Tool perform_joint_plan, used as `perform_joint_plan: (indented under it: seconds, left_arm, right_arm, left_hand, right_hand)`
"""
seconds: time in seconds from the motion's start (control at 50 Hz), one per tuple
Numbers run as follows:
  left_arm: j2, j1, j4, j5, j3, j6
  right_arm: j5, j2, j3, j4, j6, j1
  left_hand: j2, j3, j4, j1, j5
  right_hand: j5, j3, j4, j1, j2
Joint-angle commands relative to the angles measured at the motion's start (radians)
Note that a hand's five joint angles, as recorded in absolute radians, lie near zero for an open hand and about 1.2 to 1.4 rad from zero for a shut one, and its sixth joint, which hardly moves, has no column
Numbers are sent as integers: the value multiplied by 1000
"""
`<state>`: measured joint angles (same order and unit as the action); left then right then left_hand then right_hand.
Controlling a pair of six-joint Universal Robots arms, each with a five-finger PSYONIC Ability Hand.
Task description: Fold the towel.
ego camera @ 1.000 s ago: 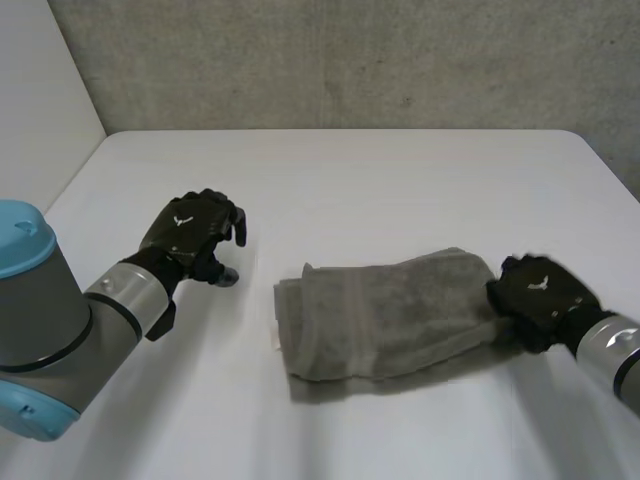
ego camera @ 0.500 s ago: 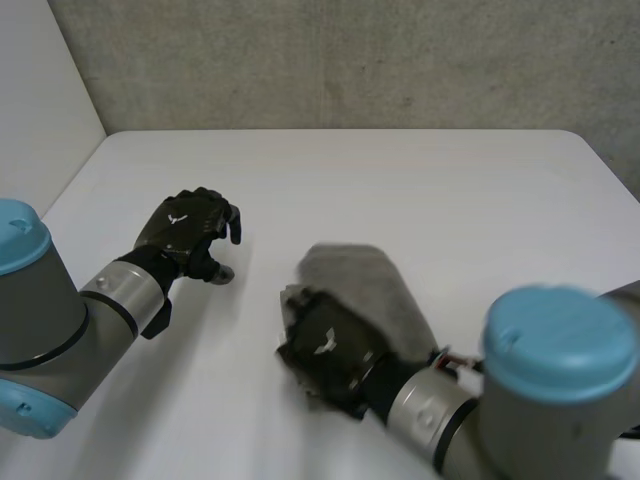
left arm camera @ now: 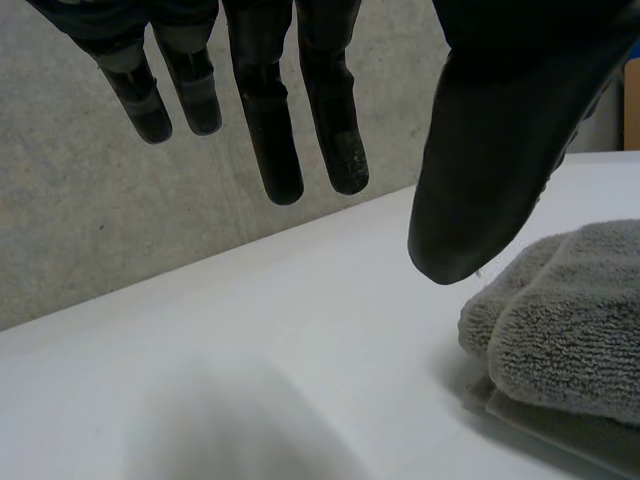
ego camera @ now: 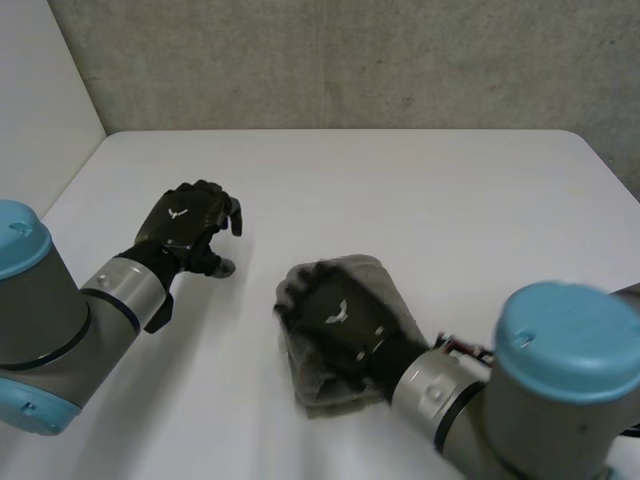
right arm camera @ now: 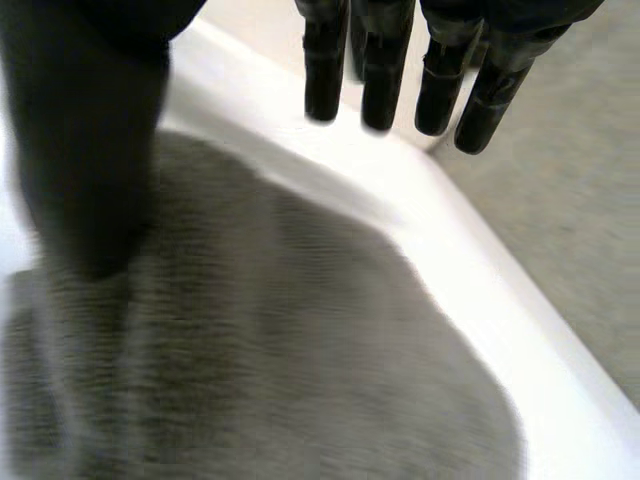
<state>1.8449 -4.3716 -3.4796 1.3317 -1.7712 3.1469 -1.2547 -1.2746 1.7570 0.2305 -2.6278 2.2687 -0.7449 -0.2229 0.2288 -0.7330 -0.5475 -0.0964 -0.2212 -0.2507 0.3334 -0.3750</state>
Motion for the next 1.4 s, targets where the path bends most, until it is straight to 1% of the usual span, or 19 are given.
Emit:
perform_joint_plan:
  seconds: [0.02,0.04,0.08,0.1,0.14,0.22,0.32,0.36,0.46,0.68,0.94,1.16,1.22,1.26,1.28,1.32,1.36,1.38,1.4]
  left_arm:
    - [-15,17,7,71,22,-37]
    - [-15,17,7,72,22,-38]
    - [-30,41,14,171,41,-68]
    - [-30,41,14,172,41,-68]
    - [-32,84,16,248,53,-90]
    - [-26,134,22,291,61,-94]
    - [-9,204,42,296,64,-105]
    - [45,251,50,297,75,-129]
    - [132,309,63,299,105,-172]
    - [277,385,163,310,154,-182]
    - [301,389,163,429,164,-169]
    - [286,385,168,438,168,-166]
    - [248,379,172,438,180,-166]
    - [216,374,174,438,188,-165]
    - [183,365,174,438,194,-165]
    - [154,353,177,438,200,-163]
    - [125,340,178,438,211,-159]
    - [99,331,186,437,225,-153]
    - [99,331,186,437,225,-153]
  right_arm:
    - [-2,-98,-14,-36,-144,-118]
    - [3,-114,-30,-51,-190,-148]
    - [5,-118,-48,-76,-227,-178]
    - [8,-117,-69,-110,-254,-208]
    - [11,-111,-91,-146,-275,-232]
    - [17,-53,-123,-194,-314,-279]
    - [24,35,-142,-195,-365,-287]
    - [35,66,-148,-195,-377,-287]
    - [80,130,-157,-188,-387,-288]
    - [74,216,-168,-160,-374,-288]
    - [54,213,-165,-142,-371,-288]
    - [54,213,-157,-151,-340,-282]
    - [51,187,-160,-158,-316,-281]
    - [43,99,-171,-171,-320,-281]
    - [43,98,-171,-171,-321,-281]
    - [26,49,-183,-178,-328,-284]
    - [-65,-34,-226,-184,-342,-284]
    - [-66,-34,-226,-184,-342,-284]
    - [-143,-72,-250,-184,-348,-284]
  left_hand:
    - [123,48,-54,111,100]
    - [123,48,-54,111,100]
    - [129,48,-54,117,106]
    - [129,48,-54,117,106]
    - [167,48,-54,155,144]
    - [200,48,-54,188,177]
    - [232,48,-54,220,209]
    - [244,48,-54,232,221]
    - [247,48,-54,235,224]
    - [299,48,-54,287,277]
    - [314,48,-54,302,291]
    - [396,48,-54,384,373]
    - [481,48,-54,469,458]
    - [516,48,-54,504,494]
    - [520,48,-54,508,497]
    - [531,48,-54,519,508]
    - [543,48,-54,531,520]
    - [543,48,-54,531,520]
    - [543,48,-54,531,520]
  right_hand:
    - [96,47,76,-159,200]
    - [96,47,76,-159,200]
    - [96,47,76,-159,200]
    - [96,47,76,-159,200]
    - [96,47,76,-159,200]
    - [96,47,76,-159,200]
    - [96,47,76,-159,200]
    - [96,47,76,-159,200]
    - [96,47,76,-159,200]
    - [96,47,76,-159,200]
    - [96,47,76,-159,200]
    - [96,47,76,-159,200]
    - [96,47,76,-159,200]
    - [96,47,76,-159,200]
    - [96,47,76,-159,200]
    - [96,47,76,-159,200]
    - [96,47,76,-159,200]
    - [96,47,76,-159,200]
    - [96,47,76,-159,200]
